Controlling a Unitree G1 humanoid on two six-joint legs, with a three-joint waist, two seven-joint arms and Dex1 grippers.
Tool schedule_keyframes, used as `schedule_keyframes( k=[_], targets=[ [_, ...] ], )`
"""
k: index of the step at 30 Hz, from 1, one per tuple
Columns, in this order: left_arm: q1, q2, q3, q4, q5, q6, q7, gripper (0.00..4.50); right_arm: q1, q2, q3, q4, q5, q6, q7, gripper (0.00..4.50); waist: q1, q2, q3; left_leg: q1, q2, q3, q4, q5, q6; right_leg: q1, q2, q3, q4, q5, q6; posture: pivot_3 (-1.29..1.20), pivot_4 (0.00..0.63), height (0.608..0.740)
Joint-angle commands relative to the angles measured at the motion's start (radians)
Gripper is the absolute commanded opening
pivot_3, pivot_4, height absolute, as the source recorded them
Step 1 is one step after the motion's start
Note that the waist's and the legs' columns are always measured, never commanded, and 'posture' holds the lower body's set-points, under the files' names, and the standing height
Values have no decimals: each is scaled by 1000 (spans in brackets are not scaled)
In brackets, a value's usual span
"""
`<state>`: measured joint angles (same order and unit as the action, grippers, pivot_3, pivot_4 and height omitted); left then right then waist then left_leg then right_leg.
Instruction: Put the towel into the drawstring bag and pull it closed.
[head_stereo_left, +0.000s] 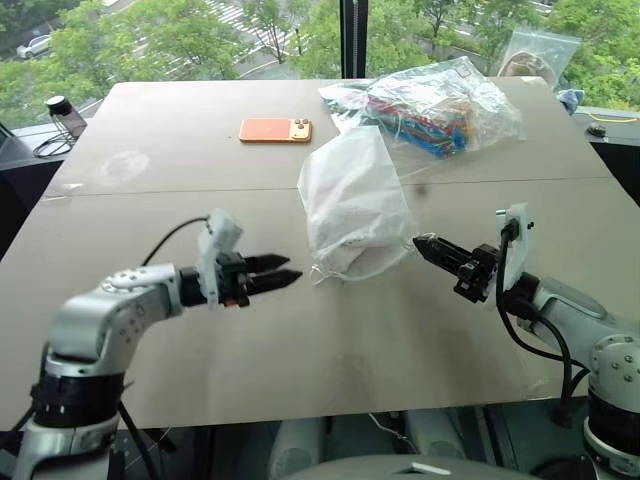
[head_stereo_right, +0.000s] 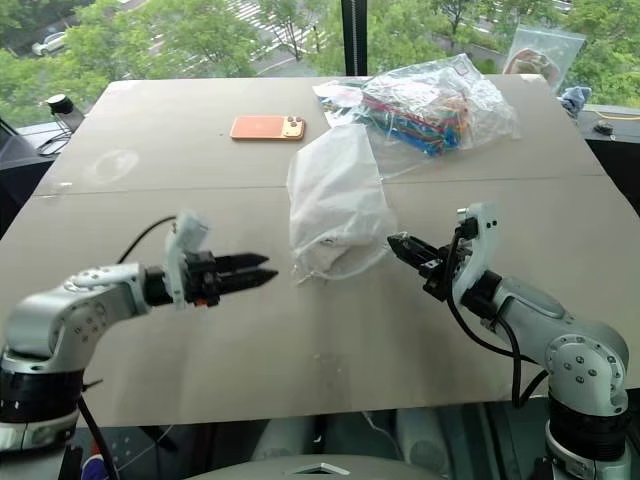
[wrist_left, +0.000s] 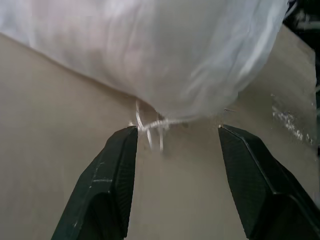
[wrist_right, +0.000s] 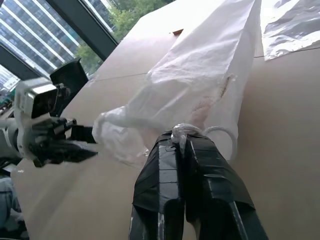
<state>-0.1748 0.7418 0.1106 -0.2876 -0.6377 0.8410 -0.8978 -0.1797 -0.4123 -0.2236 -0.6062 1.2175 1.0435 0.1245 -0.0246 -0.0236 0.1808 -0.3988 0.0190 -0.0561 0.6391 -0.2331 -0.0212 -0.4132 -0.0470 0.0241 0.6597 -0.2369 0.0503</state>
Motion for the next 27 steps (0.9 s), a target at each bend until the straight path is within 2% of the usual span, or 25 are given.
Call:
schedule_keyframes(
  k=[1,6,10,11,12,16,19,22,27],
  targets=[
    [12,-37,-81,-25,116,-126,57,2599,-11,-15,3,-8,20,-30,3,0,7,0,0,0,0,0,1,0,0,0,0,0,0,0,0,0,150,740],
    [-27,-101,-176,79,268,-261,128,2599,-12,-24,7,-9,26,-42,-11,0,9,0,0,0,0,0,1,0,0,0,0,0,0,0,0,0,150,740],
    [-65,-166,-209,149,307,-300,149,2599,-10,-31,7,-16,37,-52,-24,0,10,0,-1,0,0,0,2,0,0,0,0,0,0,0,0,0,150,740],
    [-69,-174,-217,159,314,-310,144,2068,-10,-31,7,-18,40,-55,-28,0,10,0,-1,0,0,0,2,0,0,1,0,0,1,0,0,0,150,740],
    [-70,-181,-224,164,314,-316,133,1833,-10,-31,7,-19,42,-58,-32,0,10,0,-1,0,0,0,2,0,0,1,0,0,1,0,0,0,150,740],
    [-64,-199,-215,174,321,-339,131,28,-14,-30,2,-18,53,-72,-49,0,9,0,-1,0,0,0,2,0,0,1,0,0,1,0,0,0,150,740],
    [-100,-215,-114,198,323,-389,207,28,-26,-45,-27,-15,84,-89,-59,0,9,0,-1,0,0,0,2,0,0,1,0,0,1,0,0,0,150,740],
    [-220,-234,32,216,310,-425,345,28,-50,-101,-82,-5,168,-98,-57,0,11,-1,0,-1,0,-1,4,0,0,1,1,-1,1,0,0,0,150,740],
    [-421,-226,133,254,309,-435,446,28,-113,-207,-158,59,362,-123,-75,0,11,-1,0,-4,0,-3,8,0,0,2,1,-4,1,1,1,0,150,740]
  ],
)
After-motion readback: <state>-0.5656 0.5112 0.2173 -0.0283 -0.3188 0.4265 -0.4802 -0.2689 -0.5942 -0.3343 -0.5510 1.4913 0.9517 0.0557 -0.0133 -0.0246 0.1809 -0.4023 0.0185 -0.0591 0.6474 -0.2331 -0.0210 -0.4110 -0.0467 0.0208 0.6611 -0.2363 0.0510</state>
